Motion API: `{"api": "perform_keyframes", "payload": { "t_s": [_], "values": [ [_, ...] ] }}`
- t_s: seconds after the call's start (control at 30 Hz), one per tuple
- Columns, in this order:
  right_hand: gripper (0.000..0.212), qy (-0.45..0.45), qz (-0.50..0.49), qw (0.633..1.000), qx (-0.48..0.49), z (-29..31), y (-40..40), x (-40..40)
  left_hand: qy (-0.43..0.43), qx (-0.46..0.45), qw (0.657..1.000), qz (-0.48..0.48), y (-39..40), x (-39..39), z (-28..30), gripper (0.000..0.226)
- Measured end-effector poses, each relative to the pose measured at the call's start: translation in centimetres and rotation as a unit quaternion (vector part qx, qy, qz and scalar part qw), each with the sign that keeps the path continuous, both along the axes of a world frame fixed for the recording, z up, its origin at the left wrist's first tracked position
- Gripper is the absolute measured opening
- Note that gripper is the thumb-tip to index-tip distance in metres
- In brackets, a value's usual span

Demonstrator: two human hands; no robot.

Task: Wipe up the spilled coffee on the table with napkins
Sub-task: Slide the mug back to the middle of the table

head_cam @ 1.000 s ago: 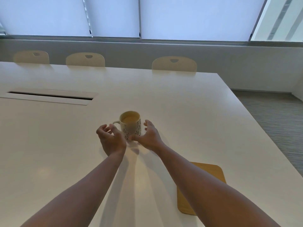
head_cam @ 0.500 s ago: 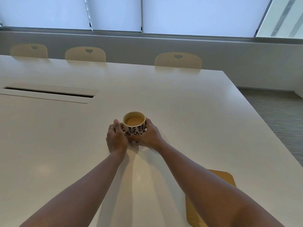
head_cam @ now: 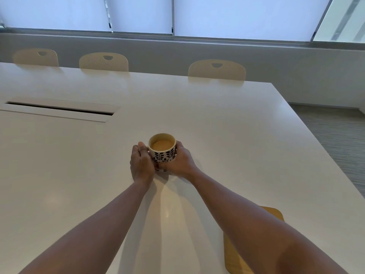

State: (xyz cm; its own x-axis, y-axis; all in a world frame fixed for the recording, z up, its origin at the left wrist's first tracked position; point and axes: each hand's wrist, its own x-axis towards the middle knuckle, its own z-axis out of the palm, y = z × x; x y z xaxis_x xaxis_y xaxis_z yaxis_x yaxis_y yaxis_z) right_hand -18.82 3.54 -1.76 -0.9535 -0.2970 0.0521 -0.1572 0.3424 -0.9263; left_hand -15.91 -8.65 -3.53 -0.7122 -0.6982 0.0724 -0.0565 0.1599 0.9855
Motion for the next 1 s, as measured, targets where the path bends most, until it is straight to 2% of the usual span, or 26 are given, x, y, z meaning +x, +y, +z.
{"api": "perform_keyframes", "payload": {
  "t_s": [0.33, 1.0],
  "values": [
    [0.08, 0.023, -0.01, 1.0, 0.017, 0.8, 2.7, 0.9, 0.022, 0.03, 0.999, -0.028, 2.1, 1.3, 1.1, 0.04],
    [0.087, 0.101, -0.071, 0.989, 0.077, 4.8, 14.5, 6.9, 0.041, 0.091, 0.99, -0.103, 13.1, 6.0, 5.7, 0.036]
  ]
}}
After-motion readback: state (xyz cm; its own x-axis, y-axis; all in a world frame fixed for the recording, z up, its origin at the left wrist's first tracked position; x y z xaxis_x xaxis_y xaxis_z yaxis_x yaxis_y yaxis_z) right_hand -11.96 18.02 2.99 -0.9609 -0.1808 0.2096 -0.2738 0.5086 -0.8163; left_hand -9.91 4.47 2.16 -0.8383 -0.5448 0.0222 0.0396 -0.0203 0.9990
